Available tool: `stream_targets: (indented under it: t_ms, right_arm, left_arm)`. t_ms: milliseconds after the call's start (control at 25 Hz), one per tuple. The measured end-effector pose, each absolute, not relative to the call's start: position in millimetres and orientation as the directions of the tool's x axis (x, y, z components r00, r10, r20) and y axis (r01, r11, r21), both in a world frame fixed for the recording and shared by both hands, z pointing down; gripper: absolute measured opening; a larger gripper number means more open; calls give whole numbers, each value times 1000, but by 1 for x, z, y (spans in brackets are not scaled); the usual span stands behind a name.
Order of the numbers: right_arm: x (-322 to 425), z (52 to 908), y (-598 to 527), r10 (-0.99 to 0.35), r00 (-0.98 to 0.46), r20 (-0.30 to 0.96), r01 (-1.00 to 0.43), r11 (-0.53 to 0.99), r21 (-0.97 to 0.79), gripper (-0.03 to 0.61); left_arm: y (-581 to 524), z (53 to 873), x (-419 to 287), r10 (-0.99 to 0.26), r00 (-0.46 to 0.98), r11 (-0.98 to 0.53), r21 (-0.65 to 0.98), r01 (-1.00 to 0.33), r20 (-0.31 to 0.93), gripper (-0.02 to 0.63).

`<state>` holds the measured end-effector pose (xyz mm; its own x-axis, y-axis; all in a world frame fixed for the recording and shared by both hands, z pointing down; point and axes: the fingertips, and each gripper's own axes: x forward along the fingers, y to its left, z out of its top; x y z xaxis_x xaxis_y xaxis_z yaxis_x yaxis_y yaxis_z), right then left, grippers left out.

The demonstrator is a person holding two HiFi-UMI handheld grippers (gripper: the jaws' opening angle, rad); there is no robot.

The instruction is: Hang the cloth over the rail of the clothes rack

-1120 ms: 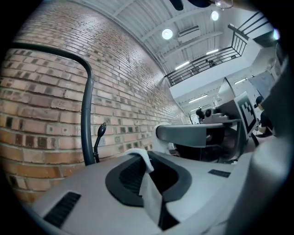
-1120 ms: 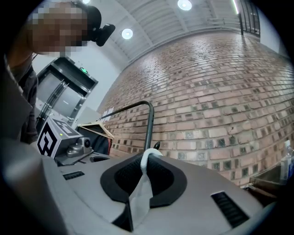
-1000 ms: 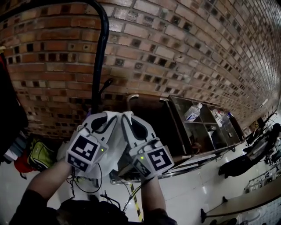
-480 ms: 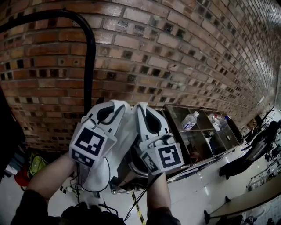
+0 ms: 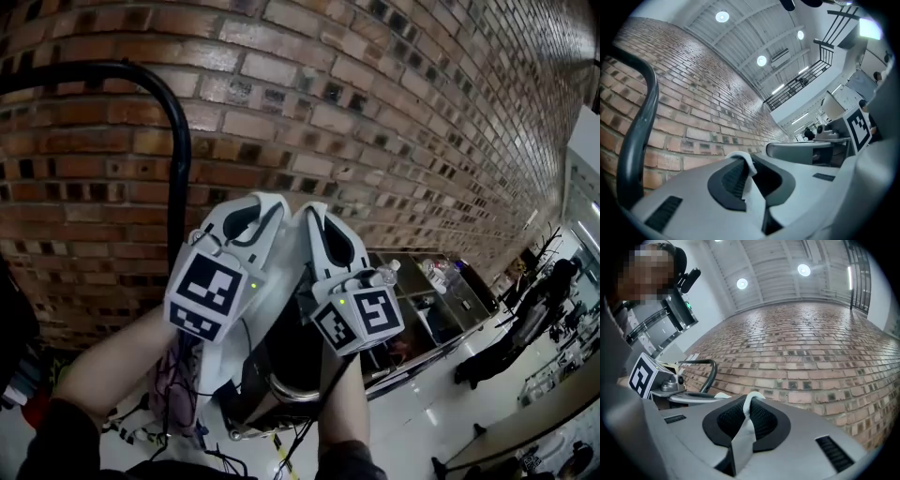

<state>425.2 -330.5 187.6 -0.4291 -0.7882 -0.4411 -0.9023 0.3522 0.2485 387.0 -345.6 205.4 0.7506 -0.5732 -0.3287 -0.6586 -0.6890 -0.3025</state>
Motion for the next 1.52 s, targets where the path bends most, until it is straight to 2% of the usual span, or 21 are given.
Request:
stream_targets:
  t_ms: [200, 560, 800, 1200, 1280, 1400, 1520]
  right_arm:
    - [422, 156, -336, -756, -440, -484, -895, 326, 305, 44]
    - [420, 109, -342, -739, -413, -533, -909, 294, 296, 44]
    - [419, 91, -347, -729, -399, -557, -917, 301, 263, 43]
    - [428, 31, -349, -689, -373, -621, -928, 296, 228, 43]
    - [422, 18, -350, -674, -382, -632, -924, 290, 250, 43]
    - [412, 2, -345, -640, -396, -659, -918, 296, 264, 43]
    - [395, -8, -342, -602, -424, -677, -903, 334, 270, 43]
  left_arm:
    - [-354, 172, 382, -558, 722, -641, -339, -688, -409, 26]
    - [-371, 117, 385, -505, 722, -585, -428, -689, -472, 28]
    - [-379, 94, 384, -484, 732, -629, -391, -672, -479, 28]
    - [-389, 7, 387, -421, 762, -581, -499, -643, -492, 28]
    - [-397, -14, 380, -437, 769, -582, -505, -637, -466, 28]
    - [-411, -48, 357, -477, 767, -639, -430, -637, -428, 28]
    - [-410, -75, 324, -481, 756, -596, -467, -654, -444, 28]
